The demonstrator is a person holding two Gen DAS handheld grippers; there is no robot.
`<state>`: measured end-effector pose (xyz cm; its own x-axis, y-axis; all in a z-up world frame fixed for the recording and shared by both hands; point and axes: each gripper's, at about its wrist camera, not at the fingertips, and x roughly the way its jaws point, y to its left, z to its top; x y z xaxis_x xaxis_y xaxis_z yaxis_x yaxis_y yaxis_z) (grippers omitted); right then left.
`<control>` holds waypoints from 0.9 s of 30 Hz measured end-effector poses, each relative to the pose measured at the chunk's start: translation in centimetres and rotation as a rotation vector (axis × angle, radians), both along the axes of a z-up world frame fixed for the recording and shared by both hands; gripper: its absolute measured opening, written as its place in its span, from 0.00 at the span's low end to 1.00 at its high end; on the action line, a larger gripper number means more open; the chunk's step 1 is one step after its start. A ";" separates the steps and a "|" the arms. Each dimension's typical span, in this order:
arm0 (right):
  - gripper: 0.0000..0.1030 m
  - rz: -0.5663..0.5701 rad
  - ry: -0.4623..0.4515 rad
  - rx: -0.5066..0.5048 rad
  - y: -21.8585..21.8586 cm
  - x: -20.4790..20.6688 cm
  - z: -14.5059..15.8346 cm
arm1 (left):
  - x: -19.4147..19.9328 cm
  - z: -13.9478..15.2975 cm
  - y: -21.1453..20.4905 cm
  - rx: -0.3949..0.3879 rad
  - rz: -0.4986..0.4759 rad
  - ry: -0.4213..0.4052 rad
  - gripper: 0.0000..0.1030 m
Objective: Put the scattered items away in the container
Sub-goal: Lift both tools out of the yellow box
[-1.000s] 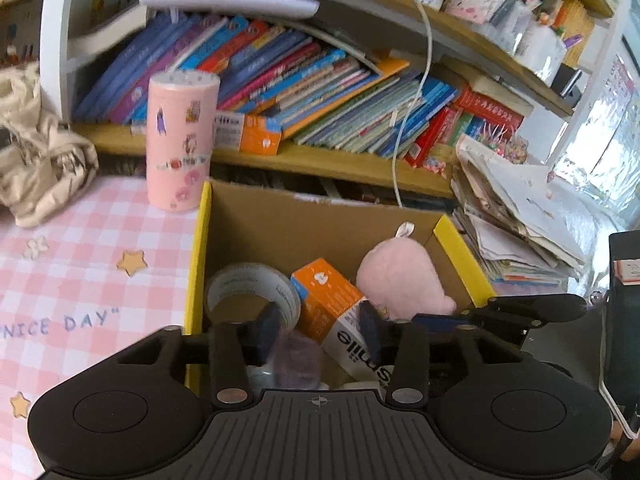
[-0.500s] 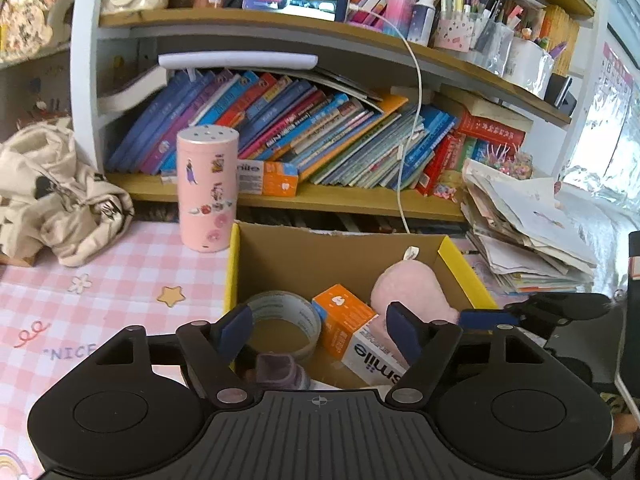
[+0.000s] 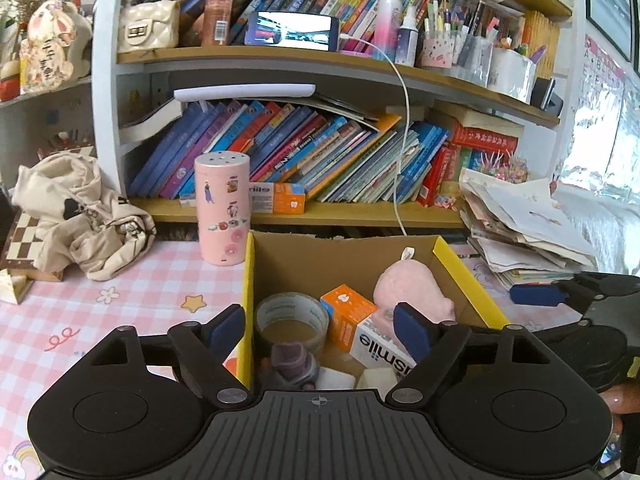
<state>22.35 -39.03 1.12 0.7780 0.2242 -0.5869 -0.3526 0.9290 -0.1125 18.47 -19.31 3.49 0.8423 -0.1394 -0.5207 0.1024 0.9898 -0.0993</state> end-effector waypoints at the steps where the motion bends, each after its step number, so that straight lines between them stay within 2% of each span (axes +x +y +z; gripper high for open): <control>1: 0.73 -0.008 -0.003 0.005 -0.1 -0.4 0.1 | -0.4 0.0 0.2 0.001 0.004 0.002 0.82; 4: 0.73 -0.029 -0.004 0.012 -0.1 -1.7 0.3 | -1.3 -0.4 0.7 0.025 0.026 0.021 0.83; 11: 0.74 -0.096 -0.003 0.047 0.9 -5.2 0.4 | -4.2 -0.8 3.3 0.028 0.032 0.040 0.83; 27: 0.87 -0.222 0.030 0.121 6.9 -13.6 -0.2 | -10.9 -1.2 9.7 0.055 0.014 0.065 0.84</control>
<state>8.72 -32.18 0.92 0.7989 0.1194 -0.5895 -0.1398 0.9901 0.0111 7.58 -9.62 2.30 0.8082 -0.0976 -0.5807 0.0834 0.9952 -0.0511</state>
